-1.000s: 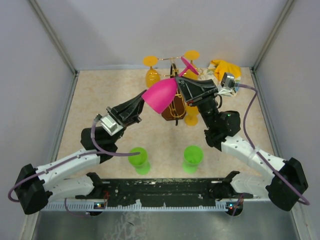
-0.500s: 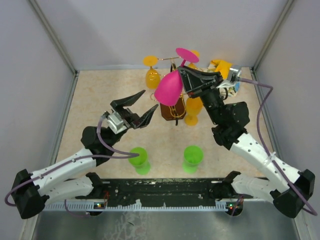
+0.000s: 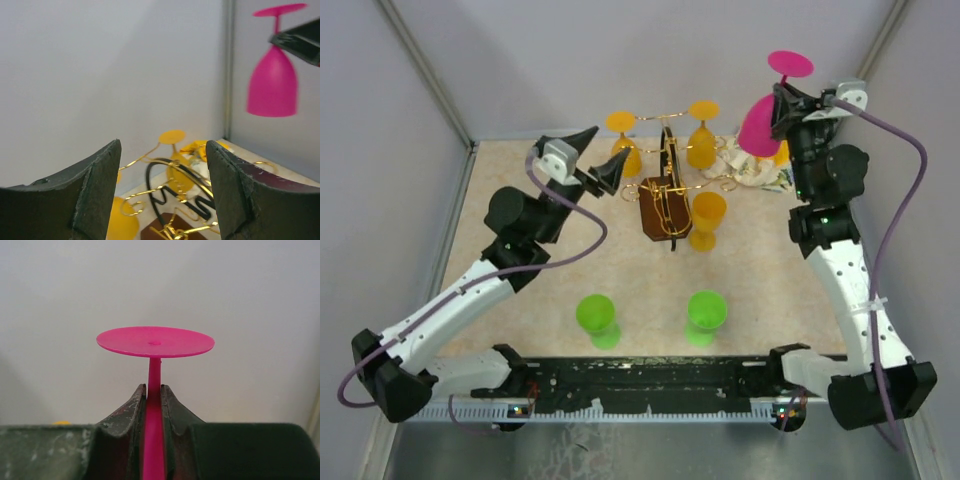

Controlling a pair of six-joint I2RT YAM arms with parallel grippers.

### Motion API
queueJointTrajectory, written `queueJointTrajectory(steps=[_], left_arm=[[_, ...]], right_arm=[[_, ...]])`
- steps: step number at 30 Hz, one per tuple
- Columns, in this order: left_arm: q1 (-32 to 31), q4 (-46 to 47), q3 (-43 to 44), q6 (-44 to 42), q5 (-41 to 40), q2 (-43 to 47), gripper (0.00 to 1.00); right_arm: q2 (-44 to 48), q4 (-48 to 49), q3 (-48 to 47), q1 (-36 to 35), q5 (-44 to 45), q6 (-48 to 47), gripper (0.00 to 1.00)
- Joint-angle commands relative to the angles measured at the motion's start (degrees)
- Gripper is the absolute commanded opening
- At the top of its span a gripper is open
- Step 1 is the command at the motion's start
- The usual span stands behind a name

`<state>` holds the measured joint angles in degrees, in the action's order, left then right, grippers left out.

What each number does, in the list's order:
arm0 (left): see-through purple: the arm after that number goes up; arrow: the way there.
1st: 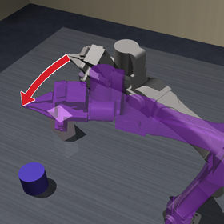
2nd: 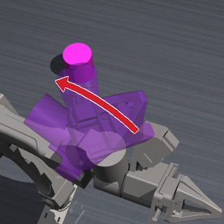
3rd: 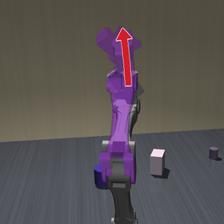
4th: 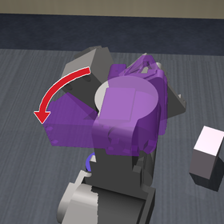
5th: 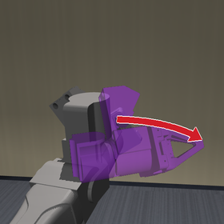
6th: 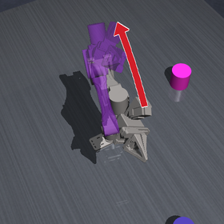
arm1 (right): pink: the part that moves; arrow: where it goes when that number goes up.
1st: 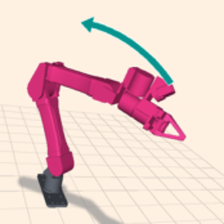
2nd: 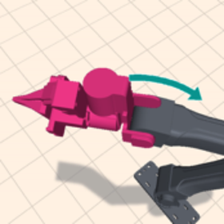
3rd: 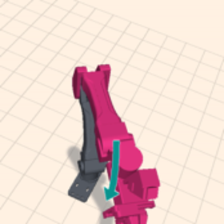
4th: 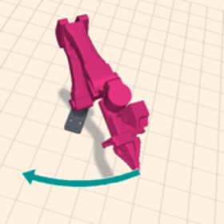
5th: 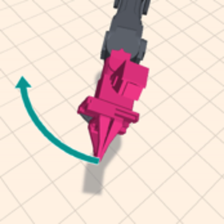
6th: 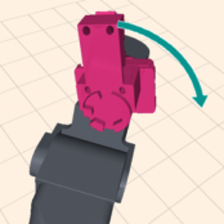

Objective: Place the wine glass upside down on the wine glass rack

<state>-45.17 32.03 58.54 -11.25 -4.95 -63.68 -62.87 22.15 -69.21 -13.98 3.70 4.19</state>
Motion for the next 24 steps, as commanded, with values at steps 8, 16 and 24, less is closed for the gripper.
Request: queueJointTrajectory(steps=[8, 16, 24], left_arm=[[12.83, -8.41, 6.21, 10.81, 2.40, -6.51, 0.74], [20.17, -18.18, 10.37, 18.83, 3.20, -9.45, 0.75], [22.36, -14.87, 7.33, 18.93, 4.69, -10.51, 0.76]], right_arm=[[-3.47, 11.91, 11.72, 22.51, -21.21, 2.51, 0.00], [-12.25, 31.40, 21.35, 24.39, -37.27, 1.94, 0.00], [-22.87, 48.57, 23.53, 24.35, -41.42, -1.23, 0.00]])
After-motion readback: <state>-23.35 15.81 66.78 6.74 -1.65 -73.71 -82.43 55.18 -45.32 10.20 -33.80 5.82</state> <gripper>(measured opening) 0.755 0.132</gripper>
